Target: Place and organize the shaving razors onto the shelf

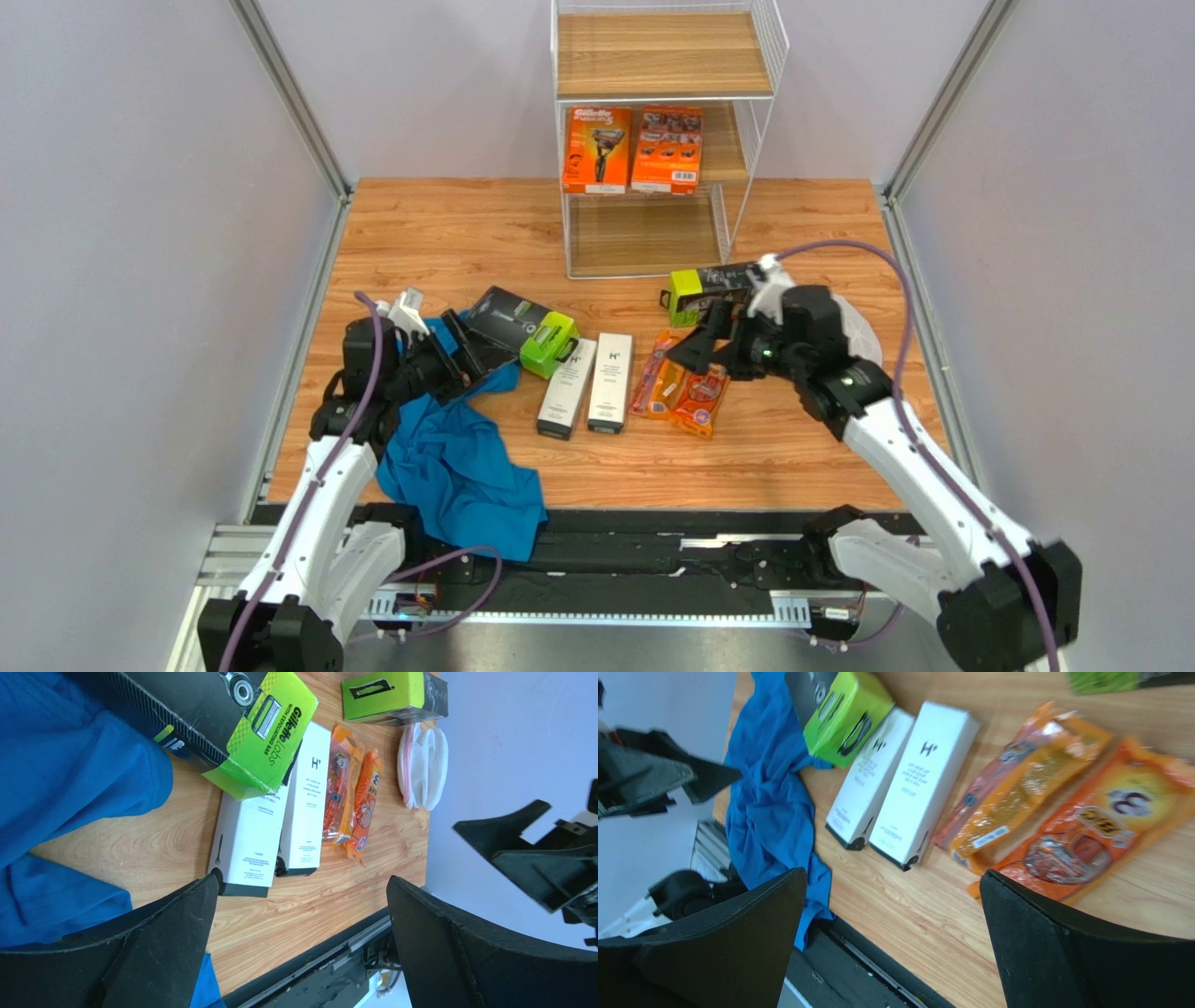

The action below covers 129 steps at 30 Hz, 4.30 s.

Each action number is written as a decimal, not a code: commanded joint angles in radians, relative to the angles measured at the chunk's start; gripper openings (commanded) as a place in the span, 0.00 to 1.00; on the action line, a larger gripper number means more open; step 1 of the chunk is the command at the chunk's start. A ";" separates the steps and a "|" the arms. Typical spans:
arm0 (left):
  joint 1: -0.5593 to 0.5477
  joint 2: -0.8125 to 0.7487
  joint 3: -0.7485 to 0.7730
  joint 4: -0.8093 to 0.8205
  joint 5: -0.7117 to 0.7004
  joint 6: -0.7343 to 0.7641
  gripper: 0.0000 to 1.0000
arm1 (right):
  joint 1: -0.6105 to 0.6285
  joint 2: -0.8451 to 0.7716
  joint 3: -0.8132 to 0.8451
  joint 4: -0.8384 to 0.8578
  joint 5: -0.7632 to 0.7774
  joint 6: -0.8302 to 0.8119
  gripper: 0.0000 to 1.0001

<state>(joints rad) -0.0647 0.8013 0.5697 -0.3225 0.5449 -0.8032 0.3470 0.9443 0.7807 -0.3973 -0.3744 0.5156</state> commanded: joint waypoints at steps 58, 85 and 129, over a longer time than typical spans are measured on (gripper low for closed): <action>0.005 0.142 -0.057 0.252 0.033 -0.151 0.99 | 0.294 1.099 0.172 1.147 -0.118 0.688 0.43; -0.169 0.407 -0.264 0.880 -0.075 -0.573 0.99 | 0.320 0.834 -0.011 1.253 -0.041 0.713 0.00; -0.256 0.398 -0.150 1.026 -0.049 -0.443 0.00 | 0.388 0.401 -0.192 0.999 -0.023 0.578 0.80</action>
<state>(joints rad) -0.3099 1.4170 0.2844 1.0077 0.5045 -1.4628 0.7288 1.4433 0.6277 0.5579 -0.4198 1.1416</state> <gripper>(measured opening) 0.456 0.664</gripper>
